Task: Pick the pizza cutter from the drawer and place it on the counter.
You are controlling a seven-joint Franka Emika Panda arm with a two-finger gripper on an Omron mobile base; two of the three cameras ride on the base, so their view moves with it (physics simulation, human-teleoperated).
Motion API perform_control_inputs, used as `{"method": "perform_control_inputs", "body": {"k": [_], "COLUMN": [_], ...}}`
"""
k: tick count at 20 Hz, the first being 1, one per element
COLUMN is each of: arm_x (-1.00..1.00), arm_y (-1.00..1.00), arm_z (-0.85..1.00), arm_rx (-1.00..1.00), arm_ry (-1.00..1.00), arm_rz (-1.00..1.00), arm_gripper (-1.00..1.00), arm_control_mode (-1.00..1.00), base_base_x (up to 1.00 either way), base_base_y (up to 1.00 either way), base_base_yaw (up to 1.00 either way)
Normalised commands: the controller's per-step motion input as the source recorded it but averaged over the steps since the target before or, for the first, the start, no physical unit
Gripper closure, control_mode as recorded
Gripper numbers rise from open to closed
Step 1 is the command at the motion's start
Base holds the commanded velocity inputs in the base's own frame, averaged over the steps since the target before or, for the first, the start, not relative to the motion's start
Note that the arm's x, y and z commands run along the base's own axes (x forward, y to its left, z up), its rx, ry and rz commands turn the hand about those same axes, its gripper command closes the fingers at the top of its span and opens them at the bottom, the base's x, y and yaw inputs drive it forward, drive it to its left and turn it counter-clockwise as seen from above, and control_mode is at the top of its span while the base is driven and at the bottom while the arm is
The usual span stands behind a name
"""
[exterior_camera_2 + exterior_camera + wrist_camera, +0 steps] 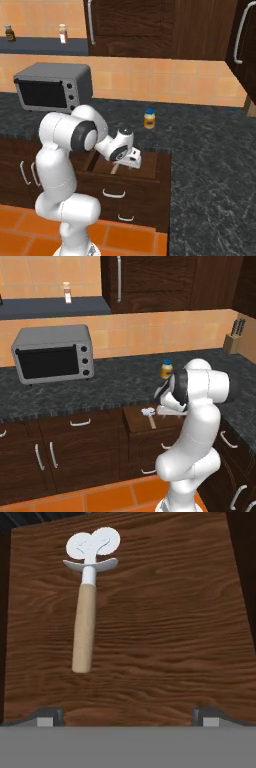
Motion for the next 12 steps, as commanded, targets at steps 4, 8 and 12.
{"method": "perform_control_inputs", "body": {"k": [4,8,12], "arm_x": [0.22,0.02,0.00], "arm_y": [-0.02,-0.03,-0.13], "arm_z": [-0.43,-0.34,-0.28], "arm_rx": [0.00,0.00,0.00], "arm_ry": [0.00,0.00,0.00], "arm_rz": [0.00,0.00,0.04], "arm_gripper": [-1.00,-1.00,-1.00], "arm_control_mode": [-1.00,-1.00,-1.00], "base_base_x": [0.00,0.00,0.00], "base_base_y": [0.00,0.00,0.00], "base_base_yaw": [0.00,0.00,0.00]}}
